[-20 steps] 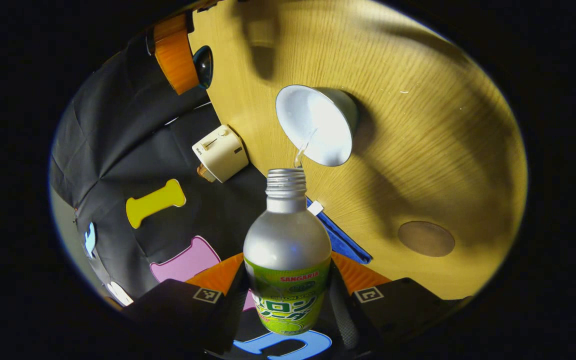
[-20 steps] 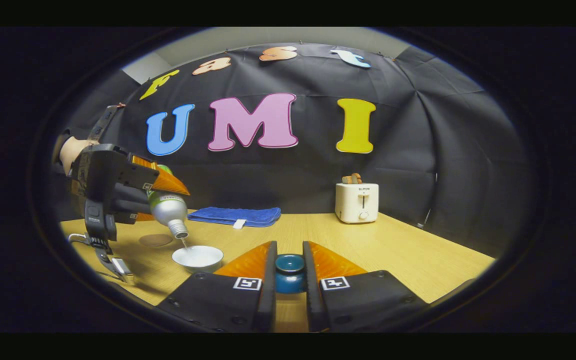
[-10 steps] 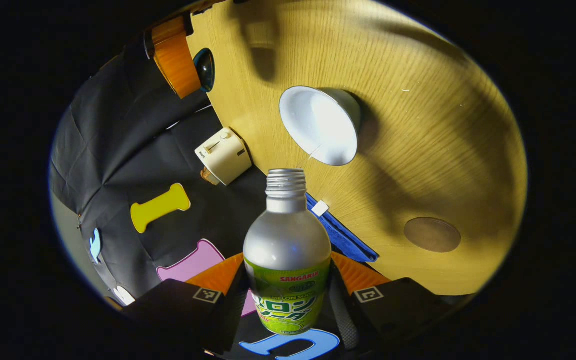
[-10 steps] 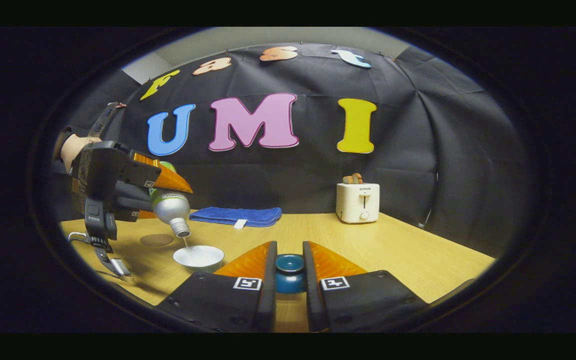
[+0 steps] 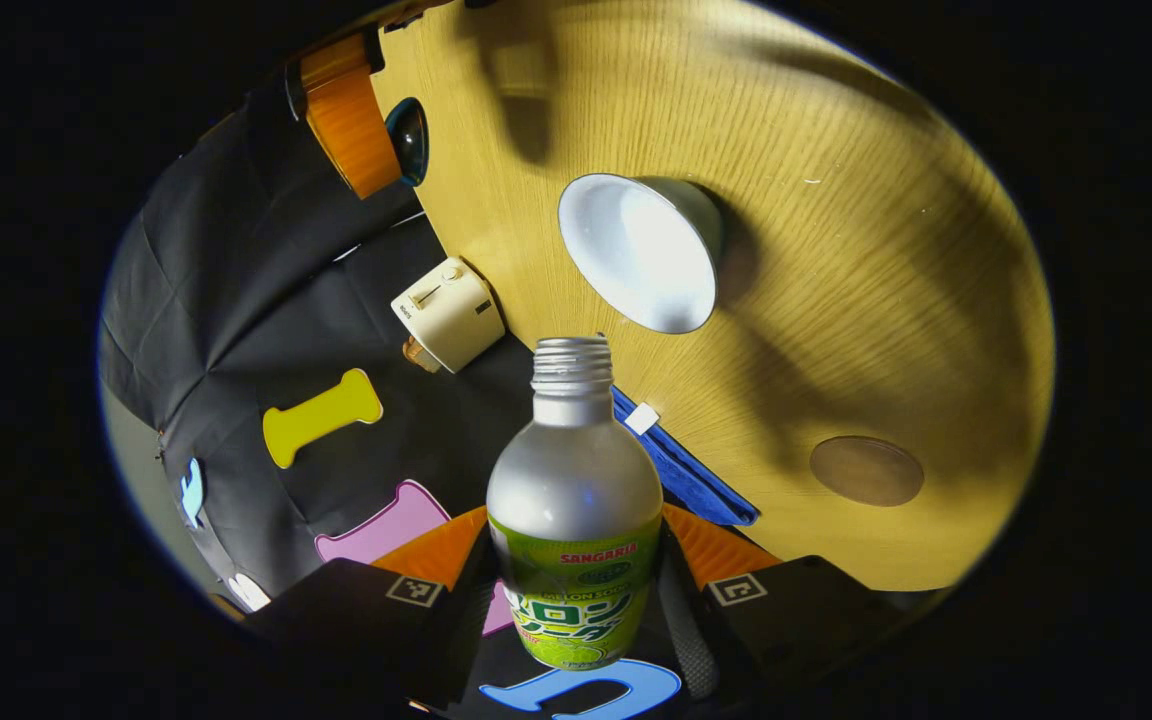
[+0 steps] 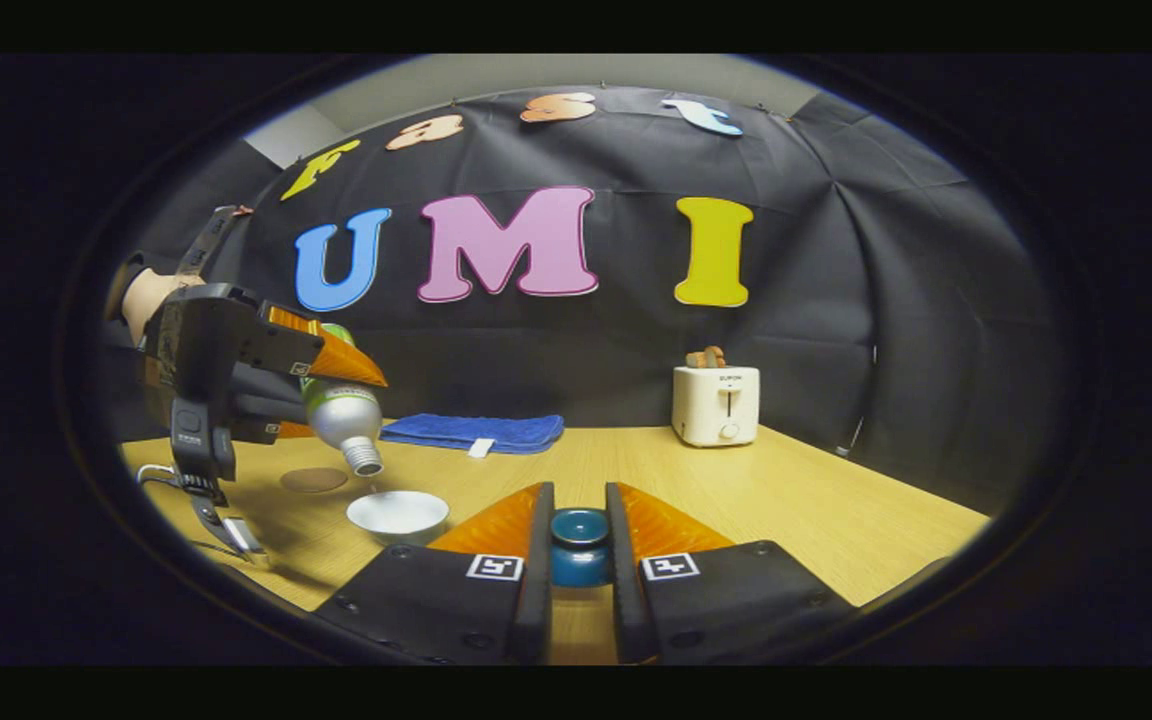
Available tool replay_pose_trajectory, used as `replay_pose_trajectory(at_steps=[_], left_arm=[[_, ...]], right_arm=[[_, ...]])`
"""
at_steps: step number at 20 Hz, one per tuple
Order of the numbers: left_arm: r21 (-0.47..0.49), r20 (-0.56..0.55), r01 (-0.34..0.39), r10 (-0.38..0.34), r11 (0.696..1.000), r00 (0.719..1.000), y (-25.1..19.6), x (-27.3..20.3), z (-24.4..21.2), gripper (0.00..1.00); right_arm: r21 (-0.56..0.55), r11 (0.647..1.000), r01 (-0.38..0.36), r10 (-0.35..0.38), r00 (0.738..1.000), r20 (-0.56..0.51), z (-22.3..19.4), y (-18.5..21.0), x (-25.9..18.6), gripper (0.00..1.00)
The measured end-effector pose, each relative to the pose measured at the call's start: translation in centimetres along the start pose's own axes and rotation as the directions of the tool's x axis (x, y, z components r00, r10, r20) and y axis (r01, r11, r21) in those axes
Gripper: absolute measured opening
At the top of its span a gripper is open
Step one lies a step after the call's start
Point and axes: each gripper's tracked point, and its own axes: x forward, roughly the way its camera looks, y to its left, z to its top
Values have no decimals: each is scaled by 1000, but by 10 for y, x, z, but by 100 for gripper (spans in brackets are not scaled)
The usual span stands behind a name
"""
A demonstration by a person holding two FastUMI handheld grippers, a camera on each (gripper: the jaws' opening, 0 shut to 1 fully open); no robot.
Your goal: Open the teacup lid with one hand, grasp the water bottle and pour water into the teacup with the other hand; after pouring, place the water bottle on the coaster and then close the teacup lid.
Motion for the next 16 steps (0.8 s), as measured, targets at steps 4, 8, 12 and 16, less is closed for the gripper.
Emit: replay_pose_trajectory(at_steps=[4, 8, 12, 16], left_arm=[[-7, 6, 5, -5, 1000, 1000, -2, 2, 0, 81], [-30, 9, 10, -9, 1000, 1000, -5, 3, 0, 81], [-88, 28, 12, -9, 996, 1000, -11, 3, 1, 81], [-305, 61, 4, 15, 952, 998, -17, 0, 5, 81]], right_arm=[[0, 1000, 0, 0, 1000, 0, 0, 0, 0, 26], [0, 1000, 0, 0, 1000, 0, 0, 0, 0, 34], [0, 1000, 0, 0, 1000, 0, 0, 0, 0, 33], [0, 1000, 1, -1, 1000, 0, 0, 1, 0, 33]])
